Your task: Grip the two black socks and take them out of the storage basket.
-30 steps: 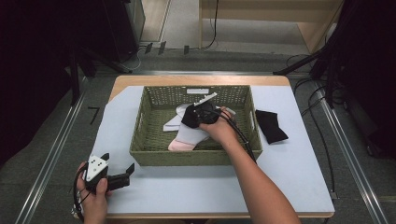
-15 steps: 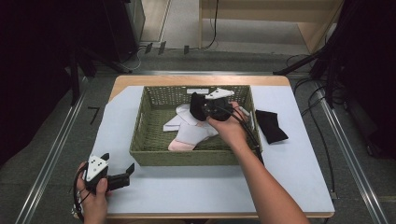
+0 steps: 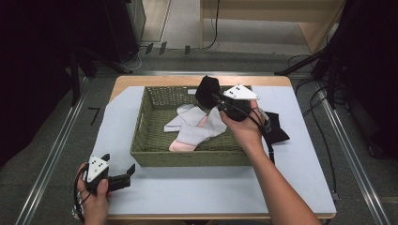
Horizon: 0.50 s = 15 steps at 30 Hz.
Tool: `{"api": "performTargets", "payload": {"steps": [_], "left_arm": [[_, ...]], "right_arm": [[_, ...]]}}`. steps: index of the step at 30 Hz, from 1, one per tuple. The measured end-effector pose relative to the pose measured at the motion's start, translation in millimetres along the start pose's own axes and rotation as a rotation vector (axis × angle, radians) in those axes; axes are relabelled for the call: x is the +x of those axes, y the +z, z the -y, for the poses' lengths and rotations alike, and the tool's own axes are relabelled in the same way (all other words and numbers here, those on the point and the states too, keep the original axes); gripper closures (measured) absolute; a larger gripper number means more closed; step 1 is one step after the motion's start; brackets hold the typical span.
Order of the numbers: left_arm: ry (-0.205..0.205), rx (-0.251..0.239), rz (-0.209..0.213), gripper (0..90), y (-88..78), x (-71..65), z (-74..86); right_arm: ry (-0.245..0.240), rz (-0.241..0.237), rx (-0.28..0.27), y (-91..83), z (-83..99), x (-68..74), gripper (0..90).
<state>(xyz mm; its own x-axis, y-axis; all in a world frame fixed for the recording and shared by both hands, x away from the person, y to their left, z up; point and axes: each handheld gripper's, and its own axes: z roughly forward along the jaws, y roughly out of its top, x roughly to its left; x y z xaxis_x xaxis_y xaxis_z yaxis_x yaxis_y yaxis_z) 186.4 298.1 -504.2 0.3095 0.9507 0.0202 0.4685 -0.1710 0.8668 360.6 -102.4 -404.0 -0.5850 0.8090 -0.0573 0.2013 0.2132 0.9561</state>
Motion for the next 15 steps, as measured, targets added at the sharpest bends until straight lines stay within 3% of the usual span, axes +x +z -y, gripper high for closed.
{"api": "performTargets", "payload": {"steps": [4,9,15], "left_arm": [[0.002,0.000,-0.001,0.5,0.0,0.1,0.0],[0.001,-0.001,-0.001,0.5,0.0,0.1,0.0],[0.002,-0.001,-0.002,0.5,0.0,0.1,0.0]], "right_arm": [[-0.032,0.055,-0.087,-9.7,-2.1,-3.6,80.8],[0.010,0.120,-0.156,-20.9,-3.5,-16.3,80.8],[0.023,0.182,-0.202,-31.6,-4.9,-28.2,80.7]]}}
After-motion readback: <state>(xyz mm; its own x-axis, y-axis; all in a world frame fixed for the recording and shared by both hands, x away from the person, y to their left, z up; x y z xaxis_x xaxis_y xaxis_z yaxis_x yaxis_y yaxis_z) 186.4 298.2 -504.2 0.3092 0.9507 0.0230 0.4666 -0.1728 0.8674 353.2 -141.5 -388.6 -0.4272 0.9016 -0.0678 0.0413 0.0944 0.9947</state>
